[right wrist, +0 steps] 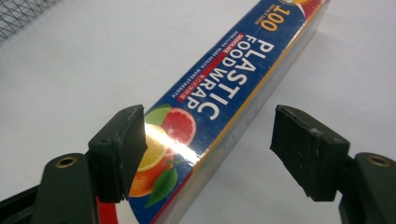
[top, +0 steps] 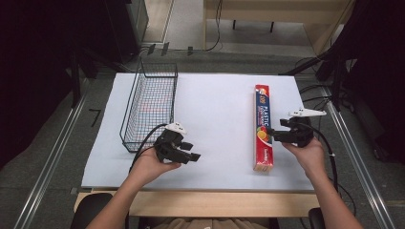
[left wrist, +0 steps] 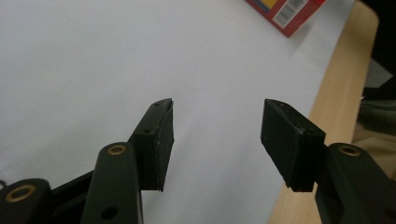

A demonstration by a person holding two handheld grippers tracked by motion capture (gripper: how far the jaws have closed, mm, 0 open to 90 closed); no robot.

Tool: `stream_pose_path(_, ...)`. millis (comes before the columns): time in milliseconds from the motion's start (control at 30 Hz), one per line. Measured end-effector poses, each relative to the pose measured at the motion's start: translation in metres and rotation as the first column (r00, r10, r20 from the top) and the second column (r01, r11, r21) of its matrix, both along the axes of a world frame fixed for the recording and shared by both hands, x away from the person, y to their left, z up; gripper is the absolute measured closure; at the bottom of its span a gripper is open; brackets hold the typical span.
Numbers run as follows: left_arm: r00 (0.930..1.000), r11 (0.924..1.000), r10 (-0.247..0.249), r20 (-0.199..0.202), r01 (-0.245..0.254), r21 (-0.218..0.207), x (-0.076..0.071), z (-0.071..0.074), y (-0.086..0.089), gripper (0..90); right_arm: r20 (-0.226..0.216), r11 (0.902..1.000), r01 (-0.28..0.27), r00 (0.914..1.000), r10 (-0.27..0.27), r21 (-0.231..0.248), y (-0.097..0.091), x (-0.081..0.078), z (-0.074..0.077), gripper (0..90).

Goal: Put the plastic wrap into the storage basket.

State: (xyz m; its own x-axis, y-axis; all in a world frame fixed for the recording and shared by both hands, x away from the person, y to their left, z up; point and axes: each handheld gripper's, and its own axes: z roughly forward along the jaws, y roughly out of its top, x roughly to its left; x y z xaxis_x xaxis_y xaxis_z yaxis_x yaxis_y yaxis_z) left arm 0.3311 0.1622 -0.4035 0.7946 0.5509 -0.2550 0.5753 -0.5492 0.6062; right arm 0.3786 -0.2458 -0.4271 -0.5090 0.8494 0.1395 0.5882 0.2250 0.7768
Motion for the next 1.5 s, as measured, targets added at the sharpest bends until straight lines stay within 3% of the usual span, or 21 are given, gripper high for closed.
stream_pose_path(33,1.0,0.9998,0.0,0.007,0.001,-0.02,-0.001,0.002,-0.001,42.1,-0.001,0.9999,-0.004,1.0,0.004,0.015,0.0,0.001,0.001,26.8)
stream_pose_path(100,0.9999,0.9998,-0.005,0.013,0.005,-0.017,-0.002,0.002,-0.002,40.2,-0.01,0.9996,-0.009,0.9999,0.009,0.026,-0.001,0.001,0.001,25.9)
stream_pose_path(133,0.9997,0.9997,-0.018,0.017,0.019,-0.014,-0.003,0.002,-0.001,37.6,-0.026,0.9994,-0.012,0.9996,0.013,0.032,0.0,0.002,0.0,20.7)
stream_pose_path(233,0.9995,0.9996,-0.025,0.018,0.025,-0.008,-0.002,0.002,0.0,37.3,-0.036,0.9997,-0.023,0.9991,0.024,0.01,0.001,0.002,-0.003,19.9)
stream_pose_path(267,0.9996,0.9997,-0.022,0.015,0.022,-0.007,-0.001,0.002,0.0,41.3,-0.04,0.9998,-0.02,0.999,0.021,0.008,0.001,0.002,-0.003,20.5)
stream_pose_path(400,0.9979,0.9998,-0.019,0.061,0.018,0.008,-0.002,0.002,0.002,42.7,-0.022,0.9992,-0.031,0.9993,0.031,0.023,-0.001,0.001,-0.001,27.2)
stream_pose_path(567,0.9986,0.9998,-0.018,0.05,0.018,0.005,0.0,0.0,0.005,42.6,-0.013,0.9964,-0.062,0.9979,0.063,0.058,-0.001,-0.001,0.001,27.5)
stream_pose_path(600,0.9987,0.9998,-0.017,0.048,0.016,0.009,0.0,-0.001,0.005,42.4,-0.039,0.9977,-0.045,0.9981,0.047,0.052,0.0,0.001,0.002,21.3)
stream_pose_path(733,0.9987,0.9998,-0.02,0.046,0.02,0.007,0.0,-0.001,0.005,41.9,-0.062,0.9989,-0.024,0.9977,0.027,0.04,0.002,0.002,0.001,19.0)
stream_pose_path(933,0.9986,0.9999,-0.011,0.052,0.012,-0.009,-0.002,0.0,0.004,41.9,-0.081,0.9994,-0.026,0.9963,0.028,0.023,0.004,0.002,0.0,25.6)
stream_pose_path(1067,0.9982,0.9999,-0.015,0.058,0.015,-0.002,-0.003,0.001,0.002,42.4,-0.032,0.9991,-0.041,0.9986,0.041,0.01,0.007,-0.002,0.003,27.2)
stream_pose_path(1300,0.9983,0.9996,-0.022,0.054,0.021,0.018,-0.003,-0.001,0.002,41.9,-0.083,0.9995,-0.02,0.9963,0.022,0.026,0.008,0.0,0.002,27.1)
stream_pose_path(1500,0.9986,0.9997,-0.022,0.048,0.021,0.013,-0.003,-0.001,0.002,41.2,-0.085,0.9998,-0.019,0.9961,0.02,0.011,0.009,0.0,0.001,27.1)
